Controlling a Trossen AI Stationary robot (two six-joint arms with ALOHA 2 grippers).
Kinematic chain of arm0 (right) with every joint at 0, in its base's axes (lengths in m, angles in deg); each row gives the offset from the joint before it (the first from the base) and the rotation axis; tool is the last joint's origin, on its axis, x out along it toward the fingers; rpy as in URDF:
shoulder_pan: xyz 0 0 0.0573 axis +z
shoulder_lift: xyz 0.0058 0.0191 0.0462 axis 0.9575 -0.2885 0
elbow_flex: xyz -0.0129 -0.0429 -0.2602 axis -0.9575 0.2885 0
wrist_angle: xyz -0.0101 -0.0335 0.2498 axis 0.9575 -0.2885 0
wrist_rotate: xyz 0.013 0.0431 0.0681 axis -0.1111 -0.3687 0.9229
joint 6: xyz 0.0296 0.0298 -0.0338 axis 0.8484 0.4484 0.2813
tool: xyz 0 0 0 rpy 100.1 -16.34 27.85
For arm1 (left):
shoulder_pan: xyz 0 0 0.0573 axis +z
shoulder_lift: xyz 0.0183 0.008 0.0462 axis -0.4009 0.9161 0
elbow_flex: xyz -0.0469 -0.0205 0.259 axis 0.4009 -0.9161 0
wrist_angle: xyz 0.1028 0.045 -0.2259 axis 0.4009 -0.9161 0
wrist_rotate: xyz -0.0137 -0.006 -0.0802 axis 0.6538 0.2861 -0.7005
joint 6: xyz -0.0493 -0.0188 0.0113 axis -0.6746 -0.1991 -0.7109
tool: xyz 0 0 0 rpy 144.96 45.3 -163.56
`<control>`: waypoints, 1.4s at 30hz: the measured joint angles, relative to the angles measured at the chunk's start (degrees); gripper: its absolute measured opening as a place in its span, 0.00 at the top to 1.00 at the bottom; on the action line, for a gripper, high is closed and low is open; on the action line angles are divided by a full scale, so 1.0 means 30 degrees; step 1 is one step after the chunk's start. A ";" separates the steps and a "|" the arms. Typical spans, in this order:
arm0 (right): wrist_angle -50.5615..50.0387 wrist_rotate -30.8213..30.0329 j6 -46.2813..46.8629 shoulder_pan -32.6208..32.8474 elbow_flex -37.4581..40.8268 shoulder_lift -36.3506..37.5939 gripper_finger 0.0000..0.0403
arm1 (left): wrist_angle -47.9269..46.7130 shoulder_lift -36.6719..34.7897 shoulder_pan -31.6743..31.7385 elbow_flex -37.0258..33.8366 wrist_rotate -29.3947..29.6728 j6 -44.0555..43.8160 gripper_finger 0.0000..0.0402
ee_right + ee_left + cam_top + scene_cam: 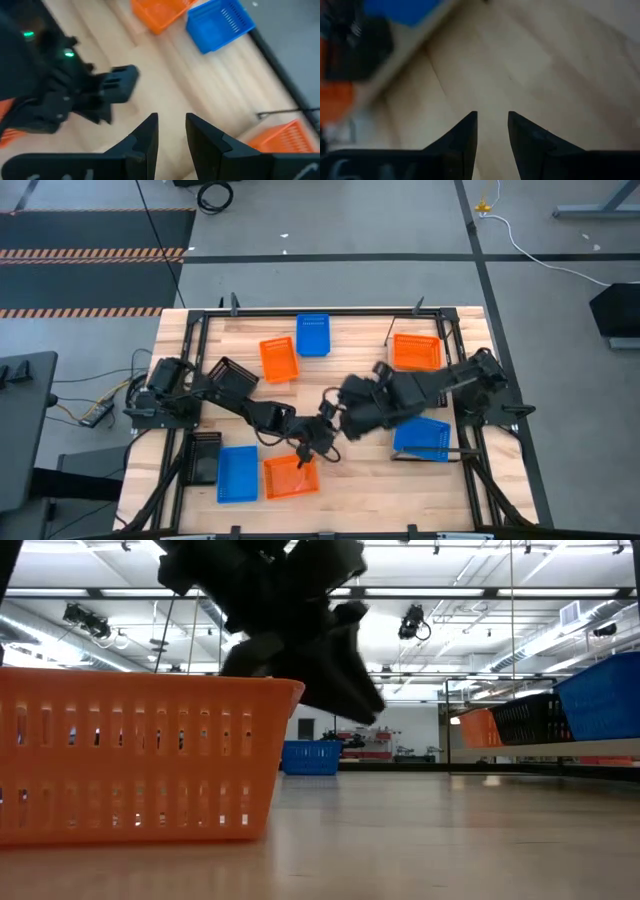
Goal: Stack baskets on shelf by color
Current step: Stack the top orange bin on top of the orange bin on the shelf
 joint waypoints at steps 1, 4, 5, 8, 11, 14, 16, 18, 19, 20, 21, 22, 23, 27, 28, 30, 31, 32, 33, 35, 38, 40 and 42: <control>0.0003 -0.0002 -0.0630 -0.0421 0.0002 0.0000 0.74 | -0.0573 -0.0220 0.0249 -0.0034 -0.0124 -0.0511 0.71; -0.0002 -0.0005 -0.2235 -0.1668 0.0000 0.0000 0.74 | -0.0125 -0.1512 0.1335 -0.1325 -0.0191 -0.1848 0.71; -0.0002 0.0002 -0.2703 -0.2037 0.0007 -0.0003 0.74 | 0.0586 -0.2100 0.1775 -0.2095 -0.0204 -0.2278 0.71; -0.0002 0.0008 -0.4147 -0.3133 0.0007 -0.0007 0.74 | 0.3751 -0.4172 0.3336 -0.4849 -0.0983 -0.3766 0.71; 0.0040 0.0080 -0.5886 -0.4429 0.0007 -0.0007 0.74 | 0.6692 -0.6496 0.4798 -0.7439 -0.1990 -0.5097 0.71; 0.1033 0.1133 -0.8281 -0.5878 0.0007 -0.0098 0.74 | 0.7607 -0.8515 0.5748 -0.9265 -0.2106 -0.5876 0.71; 0.2203 0.2930 -1.0496 -0.6739 0.0022 -0.0225 0.74 | 0.7655 -0.9752 0.6118 -1.0129 -0.2016 -0.6338 0.71; 0.3889 0.5150 -1.2727 -0.7393 0.0052 -0.0404 0.74 | 0.7676 -1.0790 0.6429 -1.0863 -0.1860 -0.6810 0.71; 0.4669 0.6083 -1.3667 -0.7688 0.0147 -0.0496 0.74 | 0.7744 -1.1201 0.6595 -1.1197 -0.1729 -0.6985 0.71; 0.5360 0.6770 -1.4458 -0.7947 0.0355 -0.0532 0.74 | 0.7793 -1.1647 0.6747 -1.1584 -0.1625 -0.7282 0.71; 0.5989 0.7231 -1.5096 -0.8168 0.0644 -0.0554 0.74 | 0.7890 -1.2045 0.6895 -1.1998 -0.1531 -0.7402 0.71; 0.6669 0.7538 -1.5603 -0.8392 0.1044 -0.0538 0.74 | 0.8269 -1.2316 0.7063 -1.2317 -0.1501 -0.7476 0.71; 0.7309 0.7827 -1.6025 -0.8599 0.1490 -0.0517 0.74 | 0.8500 -1.2686 0.7233 -1.2724 -0.1498 -0.7603 0.71; 0.7809 0.7943 -1.7204 -0.9413 0.2762 -0.0546 0.74 | 0.9575 -1.3456 0.7901 -1.3977 -0.1486 -0.7971 0.71; 0.8392 0.7877 -1.7299 -0.9618 0.3223 -0.0485 0.74 | 0.9796 -1.3523 0.8078 -1.4138 -0.1503 -0.8170 0.71; 0.9316 0.7871 -1.7246 -0.9987 0.3922 -0.0537 0.74 | 1.0086 -1.3683 0.8354 -1.4462 -0.1552 -0.8324 0.71; 0.9921 0.7871 -1.7120 -1.0175 0.4279 -0.0554 0.74 | 1.0204 -1.3655 0.8455 -1.4469 -0.1645 -0.8289 0.71; 1.0835 0.7881 -1.6926 -1.0325 0.4673 -0.0553 0.74 | 1.0184 -1.3669 0.8570 -1.4491 -0.1704 -0.8232 0.71; 1.1884 0.7878 -1.6657 -1.0463 0.5107 -0.0531 0.74 | 1.0176 -1.3664 0.8686 -1.4491 -0.1725 -0.8195 0.71; 1.4270 0.7877 -1.6411 -1.0677 0.6210 -0.0510 0.74 | 1.0338 -1.3657 0.8952 -1.4513 -0.1823 -0.8150 0.71; 1.7822 0.7893 -1.6684 -1.0965 0.7738 -0.0554 0.74 | 1.0597 -1.3655 0.9535 -1.4506 -0.1784 -0.8133 0.71; 1.9741 0.7883 -1.7135 -1.1142 0.8624 -0.0539 0.74 | 1.0476 -1.3655 0.9951 -1.4506 -0.1770 -0.8272 0.71; 2.0564 0.7891 -1.7668 -1.1326 0.9141 -0.0556 0.74 | 1.0344 -1.3655 1.0217 -1.4506 -0.1763 -0.8274 0.71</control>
